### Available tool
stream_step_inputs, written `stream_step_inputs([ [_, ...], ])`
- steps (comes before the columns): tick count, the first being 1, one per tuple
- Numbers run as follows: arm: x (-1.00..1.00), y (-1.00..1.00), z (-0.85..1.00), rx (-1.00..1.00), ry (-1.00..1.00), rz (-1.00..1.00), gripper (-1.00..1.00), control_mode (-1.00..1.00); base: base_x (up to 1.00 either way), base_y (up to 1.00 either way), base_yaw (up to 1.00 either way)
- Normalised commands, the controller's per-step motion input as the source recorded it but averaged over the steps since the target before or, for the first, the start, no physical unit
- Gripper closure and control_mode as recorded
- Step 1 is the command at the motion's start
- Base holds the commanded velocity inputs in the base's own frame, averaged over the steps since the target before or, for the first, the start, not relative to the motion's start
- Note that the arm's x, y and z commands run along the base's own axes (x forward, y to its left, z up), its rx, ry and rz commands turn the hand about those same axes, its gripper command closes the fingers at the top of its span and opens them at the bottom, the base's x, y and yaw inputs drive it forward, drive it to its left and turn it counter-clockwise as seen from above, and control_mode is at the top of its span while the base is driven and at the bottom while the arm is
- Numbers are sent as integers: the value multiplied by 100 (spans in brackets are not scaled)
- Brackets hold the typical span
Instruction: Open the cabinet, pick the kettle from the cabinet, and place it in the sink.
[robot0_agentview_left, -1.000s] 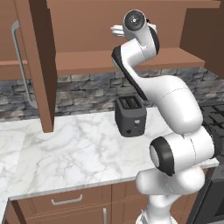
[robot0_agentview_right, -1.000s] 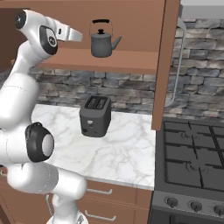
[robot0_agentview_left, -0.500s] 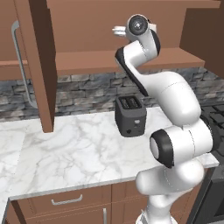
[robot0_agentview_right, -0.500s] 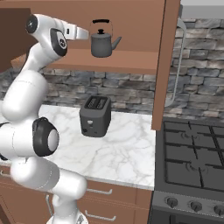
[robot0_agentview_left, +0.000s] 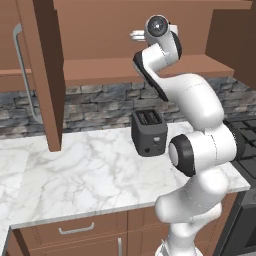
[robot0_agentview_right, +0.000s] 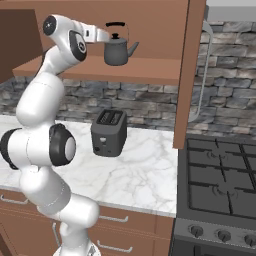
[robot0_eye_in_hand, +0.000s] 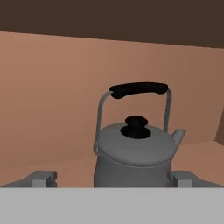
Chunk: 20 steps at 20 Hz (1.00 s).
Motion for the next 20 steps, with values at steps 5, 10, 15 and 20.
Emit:
stream_step_inputs([
  [5, 36, 0, -1, 0, 0, 2, -100, -100, 0, 0, 0],
  [10, 38, 0, 0, 1, 0, 1, -100, -100, 0, 0, 0],
  [15, 36, 0, -5, 2, 0, 0, -100, -100, 0, 0, 0],
  [20, 39, 0, 0, 4, 0, 0, -100, -100, 0, 0, 0],
])
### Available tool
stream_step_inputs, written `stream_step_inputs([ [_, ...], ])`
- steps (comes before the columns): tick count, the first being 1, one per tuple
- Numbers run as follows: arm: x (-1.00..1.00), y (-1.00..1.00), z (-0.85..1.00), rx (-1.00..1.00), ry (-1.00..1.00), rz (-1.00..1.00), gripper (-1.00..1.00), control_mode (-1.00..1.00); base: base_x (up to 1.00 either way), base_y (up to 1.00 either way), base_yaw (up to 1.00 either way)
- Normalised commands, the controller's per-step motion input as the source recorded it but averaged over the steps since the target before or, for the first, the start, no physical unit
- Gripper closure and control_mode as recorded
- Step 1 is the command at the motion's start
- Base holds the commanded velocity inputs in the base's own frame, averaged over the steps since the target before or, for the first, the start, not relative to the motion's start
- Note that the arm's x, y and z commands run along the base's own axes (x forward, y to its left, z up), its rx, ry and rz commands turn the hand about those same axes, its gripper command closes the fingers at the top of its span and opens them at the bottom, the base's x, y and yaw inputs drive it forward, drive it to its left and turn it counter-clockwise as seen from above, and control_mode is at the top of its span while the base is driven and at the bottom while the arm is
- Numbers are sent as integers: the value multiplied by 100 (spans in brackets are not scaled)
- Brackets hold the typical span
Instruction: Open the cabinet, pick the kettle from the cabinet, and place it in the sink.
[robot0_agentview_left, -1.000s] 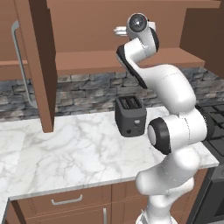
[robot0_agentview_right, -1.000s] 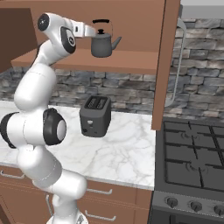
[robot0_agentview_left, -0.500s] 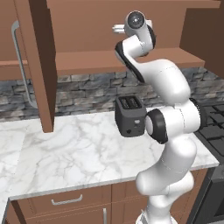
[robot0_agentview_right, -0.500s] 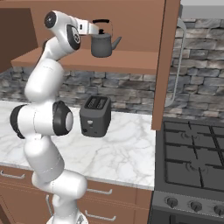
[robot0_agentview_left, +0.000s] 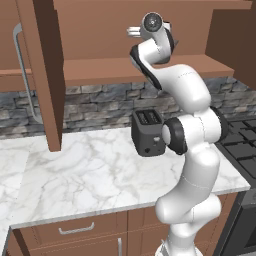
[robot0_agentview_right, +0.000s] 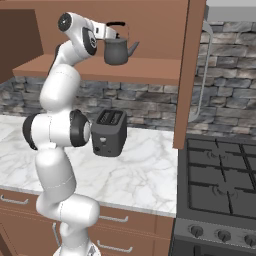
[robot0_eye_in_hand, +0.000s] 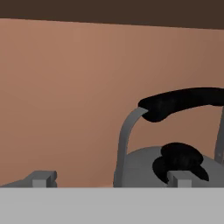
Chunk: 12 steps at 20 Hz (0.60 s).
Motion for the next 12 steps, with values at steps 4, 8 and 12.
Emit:
stream_step_inputs([
  [4, 44, -1, 0, 4, 0, 0, -100, -100, 0, 0, 0],
  [8, 34, 2, 0, 1, 0, 1, -100, -100, 0, 0, 0],
  [12, 16, 3, 0, 0, -2, 2, -100, -100, 0, 0, 0],
])
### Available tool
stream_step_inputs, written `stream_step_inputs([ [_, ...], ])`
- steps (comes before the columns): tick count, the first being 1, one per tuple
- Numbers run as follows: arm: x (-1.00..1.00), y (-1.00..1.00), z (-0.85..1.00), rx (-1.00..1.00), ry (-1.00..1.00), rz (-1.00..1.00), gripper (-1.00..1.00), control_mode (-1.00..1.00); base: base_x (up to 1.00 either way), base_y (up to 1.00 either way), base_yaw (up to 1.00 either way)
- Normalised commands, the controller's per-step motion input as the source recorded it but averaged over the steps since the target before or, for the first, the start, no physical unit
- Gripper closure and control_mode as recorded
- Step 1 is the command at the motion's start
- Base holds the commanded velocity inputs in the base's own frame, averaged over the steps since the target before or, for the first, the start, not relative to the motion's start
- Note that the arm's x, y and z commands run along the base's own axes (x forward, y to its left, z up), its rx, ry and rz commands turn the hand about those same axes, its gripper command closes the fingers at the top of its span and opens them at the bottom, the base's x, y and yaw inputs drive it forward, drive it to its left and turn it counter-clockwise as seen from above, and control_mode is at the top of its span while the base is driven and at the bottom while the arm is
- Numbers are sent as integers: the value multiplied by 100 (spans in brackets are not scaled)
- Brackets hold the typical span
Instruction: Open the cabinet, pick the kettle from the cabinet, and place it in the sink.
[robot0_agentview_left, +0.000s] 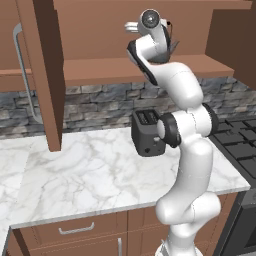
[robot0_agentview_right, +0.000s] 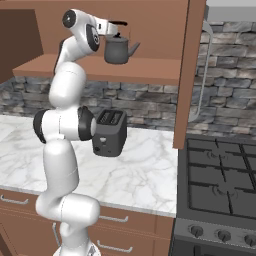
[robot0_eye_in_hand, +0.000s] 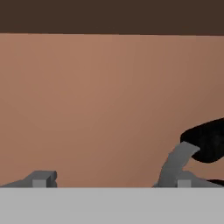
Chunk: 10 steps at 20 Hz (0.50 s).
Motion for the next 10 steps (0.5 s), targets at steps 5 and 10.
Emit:
stream_step_inputs([
  [5, 2, 0, -1, 0, 0, 1, -100, -100, 0, 0, 0],
  [10, 2, 0, -8, 0, 0, 0, -100, -100, 0, 0, 0],
])
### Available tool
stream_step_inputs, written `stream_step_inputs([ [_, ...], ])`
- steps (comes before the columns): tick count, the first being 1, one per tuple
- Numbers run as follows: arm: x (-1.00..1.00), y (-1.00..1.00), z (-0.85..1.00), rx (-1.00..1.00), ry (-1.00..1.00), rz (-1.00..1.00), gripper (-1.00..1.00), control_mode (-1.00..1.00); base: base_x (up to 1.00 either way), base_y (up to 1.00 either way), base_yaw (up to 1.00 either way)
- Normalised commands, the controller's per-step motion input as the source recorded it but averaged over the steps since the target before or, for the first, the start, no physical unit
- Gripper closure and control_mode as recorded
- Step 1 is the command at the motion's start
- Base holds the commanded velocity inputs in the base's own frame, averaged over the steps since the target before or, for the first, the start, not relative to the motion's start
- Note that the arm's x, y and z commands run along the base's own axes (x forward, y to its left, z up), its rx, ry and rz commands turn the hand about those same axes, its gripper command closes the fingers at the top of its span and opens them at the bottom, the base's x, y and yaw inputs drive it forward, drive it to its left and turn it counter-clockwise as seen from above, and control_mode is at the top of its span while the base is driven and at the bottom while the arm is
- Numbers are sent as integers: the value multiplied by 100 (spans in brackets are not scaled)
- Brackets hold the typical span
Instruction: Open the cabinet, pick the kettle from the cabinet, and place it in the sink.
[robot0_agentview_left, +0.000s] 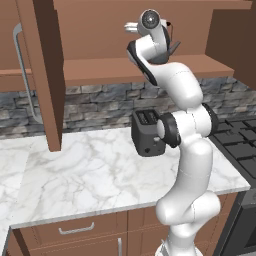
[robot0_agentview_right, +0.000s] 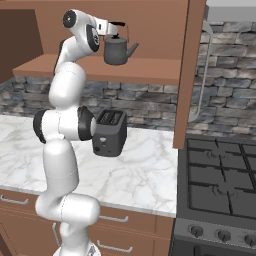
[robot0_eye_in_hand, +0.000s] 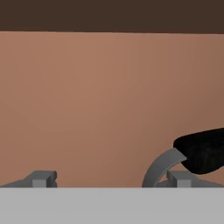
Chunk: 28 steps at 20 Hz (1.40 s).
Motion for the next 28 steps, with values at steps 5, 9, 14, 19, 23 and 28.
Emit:
stream_step_inputs([
  [5, 10, 0, -4, 0, 0, 0, -100, -100, 0, 0, 0],
  [9, 11, 0, -12, 4, 0, 4, -100, -100, 0, 0, 0],
  [14, 14, 0, -13, 8, -1, 6, -100, -100, 0, 0, 0],
  [19, 12, -6, -4, 8, -10, 9, -100, -100, 0, 0, 0],
  [23, 1, -8, 0, 7, -15, 10, -100, -100, 0, 0, 0],
  [28, 0, -2, -2, 3, -14, 8, 100, -100, 0, 0, 0],
])
